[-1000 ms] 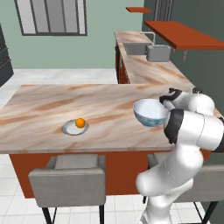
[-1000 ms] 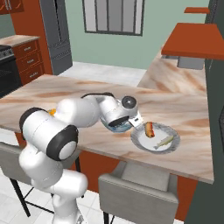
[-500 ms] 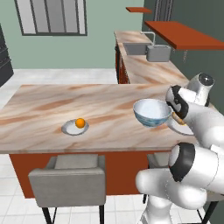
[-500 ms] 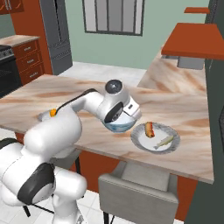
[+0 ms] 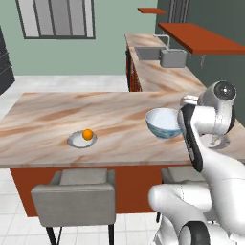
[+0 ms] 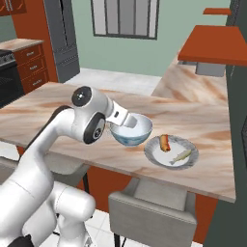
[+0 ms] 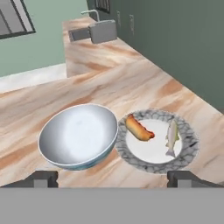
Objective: Take the smaller bowl and place it next to the appetizer plate on the dining counter , and place the larger bowl next to the plate with cooked food.
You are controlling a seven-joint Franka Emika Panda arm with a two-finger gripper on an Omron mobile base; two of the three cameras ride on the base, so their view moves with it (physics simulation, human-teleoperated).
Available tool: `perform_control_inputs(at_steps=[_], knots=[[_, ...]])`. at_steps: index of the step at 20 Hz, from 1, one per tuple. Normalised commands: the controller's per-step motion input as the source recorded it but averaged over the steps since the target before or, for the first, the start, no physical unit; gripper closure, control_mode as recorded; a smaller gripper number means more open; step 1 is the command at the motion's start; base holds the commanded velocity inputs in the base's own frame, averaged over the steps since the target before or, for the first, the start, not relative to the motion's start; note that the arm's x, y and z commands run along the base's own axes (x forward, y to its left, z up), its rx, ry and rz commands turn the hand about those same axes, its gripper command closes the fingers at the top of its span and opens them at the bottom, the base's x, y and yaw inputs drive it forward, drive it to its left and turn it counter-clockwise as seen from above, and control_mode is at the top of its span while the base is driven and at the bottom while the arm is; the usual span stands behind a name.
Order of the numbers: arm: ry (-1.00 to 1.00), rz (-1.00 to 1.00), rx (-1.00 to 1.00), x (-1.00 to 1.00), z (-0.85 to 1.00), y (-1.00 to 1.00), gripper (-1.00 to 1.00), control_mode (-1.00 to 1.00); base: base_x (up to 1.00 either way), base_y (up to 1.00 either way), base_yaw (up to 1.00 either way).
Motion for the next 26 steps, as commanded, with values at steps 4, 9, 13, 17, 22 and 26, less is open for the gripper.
perform_control_inputs(at_steps=[4,9,13,17,22,26], knots=[[-0.03,0.20,-0.06,-0.97,0.24,0.76,-1.00,-1.00,0.00,0.00,0.00],[-0.02,0.30,0.00,-1.00,0.43,0.60,-1.00,-1.00,0.00,0.00,0.00],[-0.05,0.30,-0.05,-0.90,0.60,0.44,-1.00,-1.00,0.00,0.00,0.00],[0.00,0.10,-0.17,-0.59,0.80,0.17,-1.00,-1.00,0.00,0.00,0.00],[0.01,0.01,-0.14,-0.26,0.59,0.02,-1.00,-1.00,0.00,0.00,0.00],[0.00,0.00,0.00,0.00,0.00,0.00,-1.00,1.00,-0.63,0.13,0.06]])
